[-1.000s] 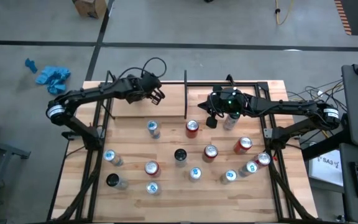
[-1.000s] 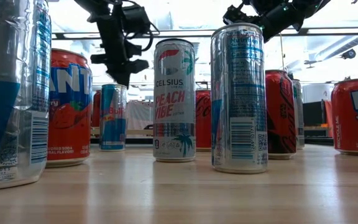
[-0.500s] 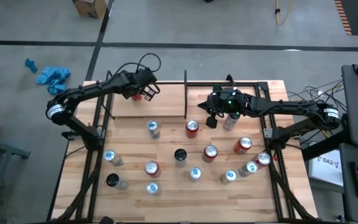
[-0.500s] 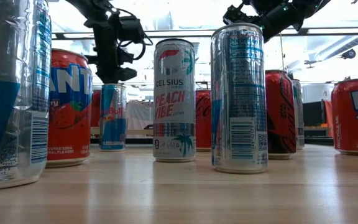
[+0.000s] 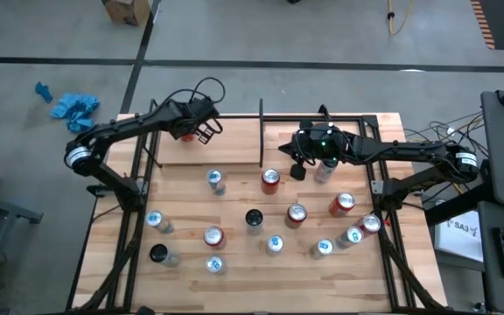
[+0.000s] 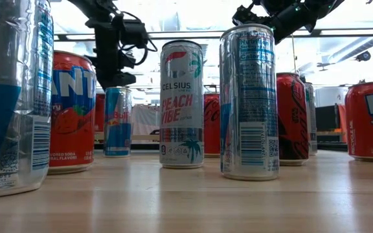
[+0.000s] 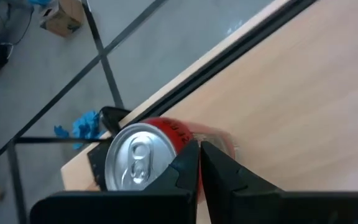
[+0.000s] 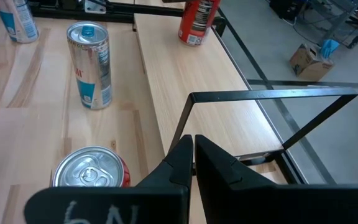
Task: Place canned beverage on shelf
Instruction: Put the red/black soda can on the shelf
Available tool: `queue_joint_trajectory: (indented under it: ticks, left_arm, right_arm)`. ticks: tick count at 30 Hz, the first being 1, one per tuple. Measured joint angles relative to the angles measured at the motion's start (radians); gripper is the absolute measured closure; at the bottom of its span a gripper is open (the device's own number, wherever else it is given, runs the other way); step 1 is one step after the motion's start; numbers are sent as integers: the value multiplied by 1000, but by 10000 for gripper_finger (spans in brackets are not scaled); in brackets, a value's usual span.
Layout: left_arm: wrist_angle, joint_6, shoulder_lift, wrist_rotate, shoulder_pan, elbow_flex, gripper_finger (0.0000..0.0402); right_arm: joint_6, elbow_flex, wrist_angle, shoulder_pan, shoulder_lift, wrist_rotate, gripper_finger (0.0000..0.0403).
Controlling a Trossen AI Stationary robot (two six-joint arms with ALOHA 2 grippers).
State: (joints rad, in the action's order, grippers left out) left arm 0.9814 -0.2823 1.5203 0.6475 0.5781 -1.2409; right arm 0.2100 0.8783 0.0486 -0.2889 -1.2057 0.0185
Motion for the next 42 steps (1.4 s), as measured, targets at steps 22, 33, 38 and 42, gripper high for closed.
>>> queue_joint_trajectory:
  ticks: [22, 33, 38, 42]
  left_arm:
    - [141, -40, -5, -217, -37, -35, 401]
    - [105, -41, -4, -70, -21, 13, 401]
    - [84, -25, -4, -41, 7, 13, 401]
    - [61, -15, -4, -30, 33, 13, 401]
  right_arm:
    - [0, 0, 0, 0, 0, 0, 394]
    - [0, 0, 0, 0, 0, 0, 394]
    - [0, 0, 0, 0, 0, 0, 394]
    - [0, 0, 0, 0, 0, 0, 394]
